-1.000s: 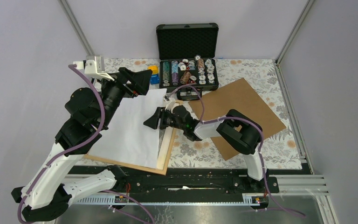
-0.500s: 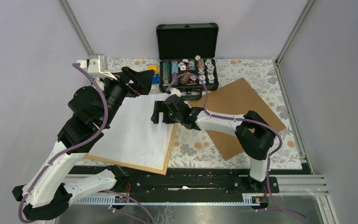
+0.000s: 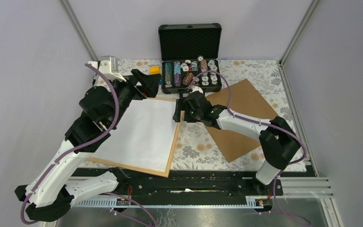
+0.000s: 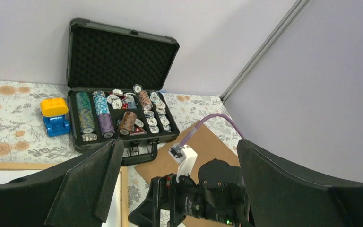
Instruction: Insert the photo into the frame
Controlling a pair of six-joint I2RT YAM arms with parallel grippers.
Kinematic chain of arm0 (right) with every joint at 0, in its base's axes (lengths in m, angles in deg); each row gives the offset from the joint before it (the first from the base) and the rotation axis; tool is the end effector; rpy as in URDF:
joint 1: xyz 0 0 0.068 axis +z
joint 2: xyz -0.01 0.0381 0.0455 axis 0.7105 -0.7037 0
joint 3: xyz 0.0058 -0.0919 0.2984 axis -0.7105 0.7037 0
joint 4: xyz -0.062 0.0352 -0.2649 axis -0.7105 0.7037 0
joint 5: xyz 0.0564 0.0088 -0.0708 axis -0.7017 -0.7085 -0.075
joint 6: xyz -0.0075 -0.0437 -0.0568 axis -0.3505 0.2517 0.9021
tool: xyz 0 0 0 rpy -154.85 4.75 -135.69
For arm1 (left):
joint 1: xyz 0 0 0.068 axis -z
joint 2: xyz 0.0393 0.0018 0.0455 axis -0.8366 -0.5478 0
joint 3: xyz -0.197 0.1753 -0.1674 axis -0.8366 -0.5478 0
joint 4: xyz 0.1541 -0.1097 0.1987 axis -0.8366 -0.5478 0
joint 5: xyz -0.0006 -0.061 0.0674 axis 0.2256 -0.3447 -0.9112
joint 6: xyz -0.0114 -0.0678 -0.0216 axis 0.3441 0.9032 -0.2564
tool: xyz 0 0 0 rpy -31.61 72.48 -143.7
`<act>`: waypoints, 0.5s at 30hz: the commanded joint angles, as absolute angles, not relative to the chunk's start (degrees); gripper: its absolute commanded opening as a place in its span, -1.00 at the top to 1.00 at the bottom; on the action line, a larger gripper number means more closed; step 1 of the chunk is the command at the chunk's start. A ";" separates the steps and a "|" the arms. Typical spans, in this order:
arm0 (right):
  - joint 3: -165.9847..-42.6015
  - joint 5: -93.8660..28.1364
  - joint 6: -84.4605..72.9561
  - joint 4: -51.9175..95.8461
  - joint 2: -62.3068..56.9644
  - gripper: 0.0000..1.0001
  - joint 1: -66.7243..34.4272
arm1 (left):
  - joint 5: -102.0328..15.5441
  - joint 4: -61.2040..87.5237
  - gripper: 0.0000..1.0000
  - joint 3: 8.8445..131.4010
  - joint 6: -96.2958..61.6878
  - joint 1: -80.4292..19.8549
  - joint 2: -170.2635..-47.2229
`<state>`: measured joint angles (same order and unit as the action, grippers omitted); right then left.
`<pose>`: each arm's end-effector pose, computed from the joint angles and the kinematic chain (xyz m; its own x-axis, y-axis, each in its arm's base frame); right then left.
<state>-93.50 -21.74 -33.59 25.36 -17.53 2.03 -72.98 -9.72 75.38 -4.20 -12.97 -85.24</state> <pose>0.2829 0.3013 0.2574 -0.7186 0.0580 -0.6929 -0.3541 0.8271 0.4365 0.1368 -0.1011 0.5297 -0.1050 -0.4379 -0.8929 0.3712 0.8157 -0.4437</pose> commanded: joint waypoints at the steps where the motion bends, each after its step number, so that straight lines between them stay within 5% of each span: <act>1: -91.81 -25.10 -39.12 22.03 -18.49 -0.89 -0.83 | -71.34 -8.42 -0.97 74.80 -2.93 -13.07 -86.96; 7: -94.81 -23.86 -48.00 21.93 -26.72 -0.48 -0.18 | -70.29 -8.15 -0.97 73.02 -1.25 -13.05 -87.30; 12: -99.32 -17.54 -47.84 25.05 -32.97 -0.39 3.03 | -69.70 -8.36 -0.97 72.16 -1.50 -13.04 -87.05; 15: -102.49 -13.75 -46.93 30.26 -35.79 -0.18 3.89 | -69.97 -8.49 -0.98 71.27 -1.99 -13.05 -86.86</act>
<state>-97.74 -20.10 -46.33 24.18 -32.44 1.90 -70.95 -10.07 72.26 -1.84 -12.97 -87.73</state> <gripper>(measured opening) 0.642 0.987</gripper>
